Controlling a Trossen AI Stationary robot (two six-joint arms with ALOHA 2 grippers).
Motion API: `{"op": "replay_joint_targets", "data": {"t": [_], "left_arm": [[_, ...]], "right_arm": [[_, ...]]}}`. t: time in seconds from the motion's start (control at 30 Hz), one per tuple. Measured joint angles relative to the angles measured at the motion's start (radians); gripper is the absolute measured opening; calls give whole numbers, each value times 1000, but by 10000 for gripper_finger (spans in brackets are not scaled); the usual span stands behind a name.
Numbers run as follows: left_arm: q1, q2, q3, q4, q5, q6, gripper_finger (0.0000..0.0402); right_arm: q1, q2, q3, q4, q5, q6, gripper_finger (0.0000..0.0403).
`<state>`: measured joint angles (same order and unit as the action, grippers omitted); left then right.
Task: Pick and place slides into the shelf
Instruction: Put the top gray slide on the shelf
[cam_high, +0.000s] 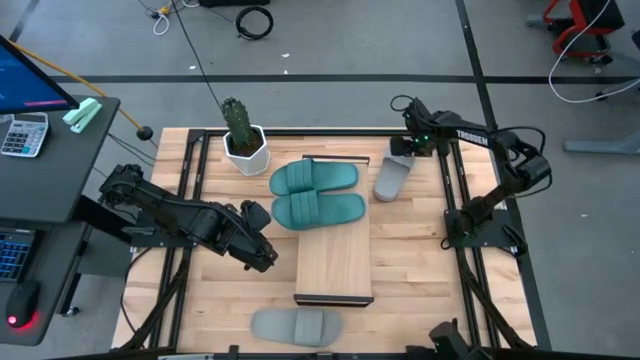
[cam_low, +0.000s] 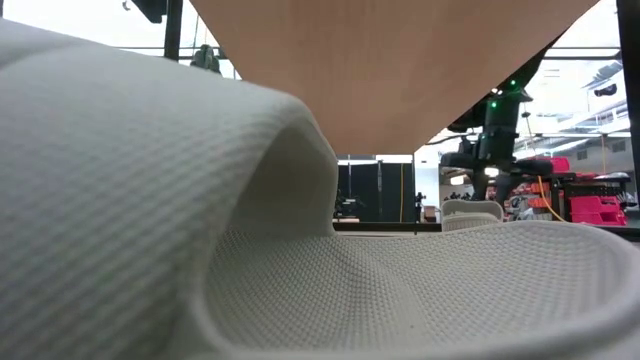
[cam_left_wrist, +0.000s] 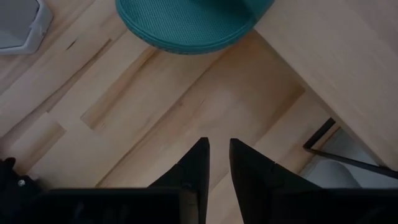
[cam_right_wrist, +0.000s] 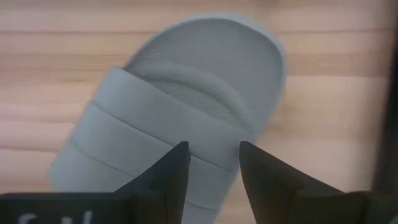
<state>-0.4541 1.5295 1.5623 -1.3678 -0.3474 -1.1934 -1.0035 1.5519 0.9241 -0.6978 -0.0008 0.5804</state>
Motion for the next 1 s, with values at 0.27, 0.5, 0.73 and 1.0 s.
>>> {"op": "replay_joint_targets", "data": {"t": [0.27, 0.5, 0.73, 1.0], "left_arm": [[0, 0, 0, 0, 0, 0, 73], [0, 0, 0, 1, 0, -26, 65], [0, 0, 0, 2, 0, -26, 64], [0, 0, 0, 3, 0, -33, 61]], "right_arm": [[31, 30, 0, 24, -5, -60, 151], [38, -36, -2, 90, 70, -101, 151], [-16, 8, -2, 67, 47, -145, 151], [-50, 48, -1, 82, -58, -235, 151]]}}
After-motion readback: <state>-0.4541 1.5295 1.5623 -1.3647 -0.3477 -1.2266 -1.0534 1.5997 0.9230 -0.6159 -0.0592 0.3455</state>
